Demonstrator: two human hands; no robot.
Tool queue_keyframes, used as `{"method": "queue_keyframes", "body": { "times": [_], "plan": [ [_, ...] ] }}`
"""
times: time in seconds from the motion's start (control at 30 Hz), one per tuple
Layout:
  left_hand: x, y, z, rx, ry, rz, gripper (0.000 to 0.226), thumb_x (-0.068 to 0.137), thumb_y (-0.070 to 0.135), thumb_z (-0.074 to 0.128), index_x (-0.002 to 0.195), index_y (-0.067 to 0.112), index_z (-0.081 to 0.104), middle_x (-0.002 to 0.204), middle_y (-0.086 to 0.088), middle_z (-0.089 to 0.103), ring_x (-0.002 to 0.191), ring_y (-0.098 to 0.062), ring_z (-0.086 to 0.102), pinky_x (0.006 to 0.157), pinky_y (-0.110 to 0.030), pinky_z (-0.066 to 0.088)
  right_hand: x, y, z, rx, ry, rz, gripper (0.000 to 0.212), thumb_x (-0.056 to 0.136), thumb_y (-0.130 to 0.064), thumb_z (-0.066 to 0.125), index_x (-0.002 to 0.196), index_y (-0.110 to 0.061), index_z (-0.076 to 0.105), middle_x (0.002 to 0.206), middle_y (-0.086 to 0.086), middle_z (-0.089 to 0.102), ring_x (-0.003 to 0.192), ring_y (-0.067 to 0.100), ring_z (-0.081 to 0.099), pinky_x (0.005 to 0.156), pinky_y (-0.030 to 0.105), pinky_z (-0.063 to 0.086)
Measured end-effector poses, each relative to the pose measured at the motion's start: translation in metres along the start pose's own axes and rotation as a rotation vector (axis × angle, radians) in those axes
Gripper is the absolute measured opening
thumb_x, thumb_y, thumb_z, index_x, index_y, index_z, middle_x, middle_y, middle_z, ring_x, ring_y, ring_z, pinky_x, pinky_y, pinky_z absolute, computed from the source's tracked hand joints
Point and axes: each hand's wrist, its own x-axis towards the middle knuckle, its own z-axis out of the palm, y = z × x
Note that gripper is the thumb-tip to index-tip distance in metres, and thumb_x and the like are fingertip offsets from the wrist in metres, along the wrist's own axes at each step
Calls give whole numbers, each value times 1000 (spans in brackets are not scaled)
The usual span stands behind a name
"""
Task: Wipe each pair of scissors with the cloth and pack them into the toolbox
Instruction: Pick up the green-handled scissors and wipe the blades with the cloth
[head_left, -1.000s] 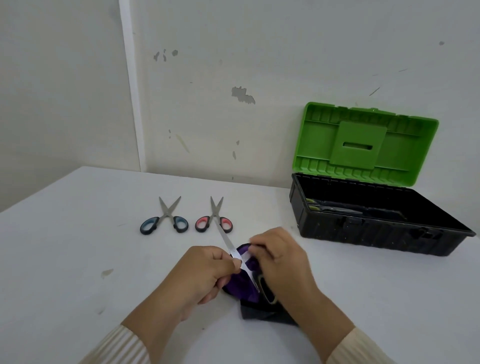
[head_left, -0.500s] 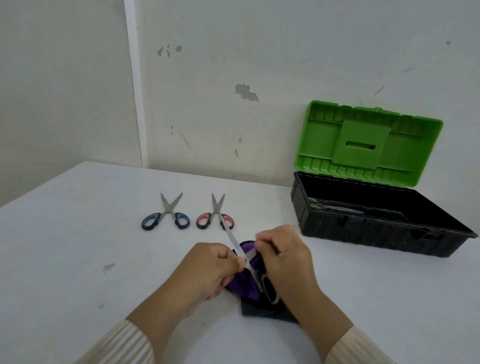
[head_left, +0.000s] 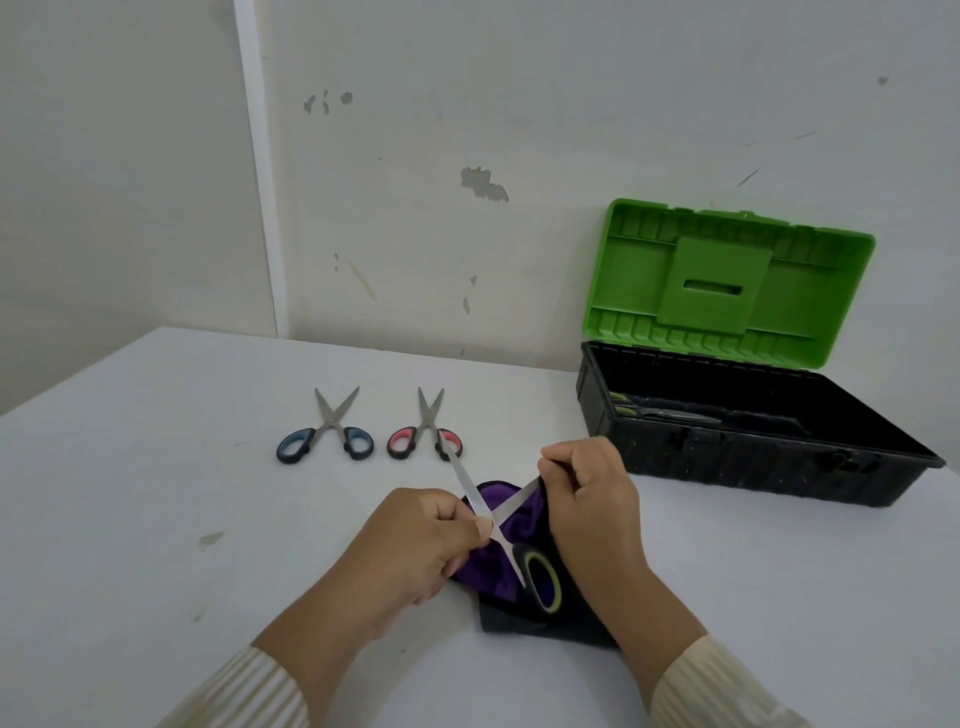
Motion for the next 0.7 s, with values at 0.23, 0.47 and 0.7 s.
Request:
{"method": "queue_keyframes", "body": {
  "times": [0.23, 0.47, 0.7],
  "plan": [
    [1, 1, -7, -51, -14, -16, 26, 86, 18, 65, 63, 7, 62, 50, -5, 45, 32, -12, 22, 41, -19, 16, 13, 15, -10, 88, 85, 206, 15, 82, -5, 60, 79, -19, 58, 84, 1, 58, 77, 14, 55, 73, 18, 39],
    [6, 1, -19, -133, 33, -41, 23, 87, 19, 64, 85, -4, 67, 49, -4, 49, 35, -13, 25, 39, -19, 17, 5, -16, -28, 217, -575, 169, 20, 85, -26, 61, 66, -25, 65, 82, -2, 59, 78, 10, 58, 71, 19, 45],
    [11, 2, -28, -557, -30, -207, 18, 84, 23, 62, 87, 9, 72, 71, -11, 71, 40, -13, 51, 37, -17, 37, 3, -17, -24, 221, -554, 232, 28, 86, -29, 60, 59, -23, 60, 78, -1, 56, 69, 10, 53, 66, 20, 42]
  ]
}}
